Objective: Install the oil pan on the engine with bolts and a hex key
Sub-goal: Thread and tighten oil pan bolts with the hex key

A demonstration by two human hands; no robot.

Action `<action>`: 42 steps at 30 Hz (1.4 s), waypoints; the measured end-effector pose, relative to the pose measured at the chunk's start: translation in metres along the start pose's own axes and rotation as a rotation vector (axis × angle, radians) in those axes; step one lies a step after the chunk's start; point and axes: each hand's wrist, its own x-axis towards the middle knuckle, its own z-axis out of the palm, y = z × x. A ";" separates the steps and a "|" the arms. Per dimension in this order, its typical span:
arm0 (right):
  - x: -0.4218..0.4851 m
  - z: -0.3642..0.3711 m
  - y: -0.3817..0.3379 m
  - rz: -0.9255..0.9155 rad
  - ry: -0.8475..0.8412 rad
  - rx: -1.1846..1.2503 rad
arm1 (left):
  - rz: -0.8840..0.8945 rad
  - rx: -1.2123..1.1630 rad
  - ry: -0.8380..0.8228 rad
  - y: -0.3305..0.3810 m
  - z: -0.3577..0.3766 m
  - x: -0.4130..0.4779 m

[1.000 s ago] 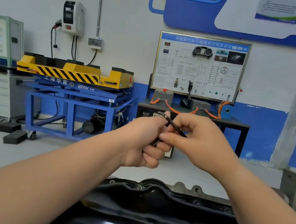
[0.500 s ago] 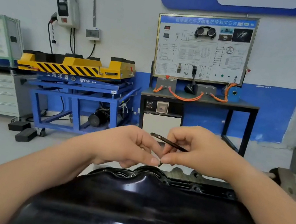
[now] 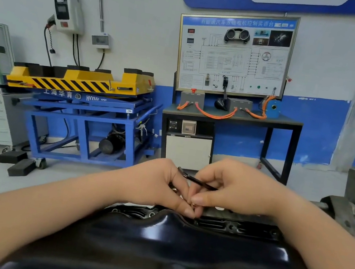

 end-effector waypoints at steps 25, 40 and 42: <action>-0.005 0.003 -0.008 -0.305 0.535 0.320 | -0.007 -0.100 0.091 -0.003 0.005 -0.001; -0.009 0.001 -0.011 -0.350 0.491 0.248 | -0.023 -0.088 0.096 -0.007 0.005 -0.002; -0.009 0.001 -0.010 -0.345 0.492 0.221 | -0.026 -0.083 0.101 -0.007 0.005 -0.002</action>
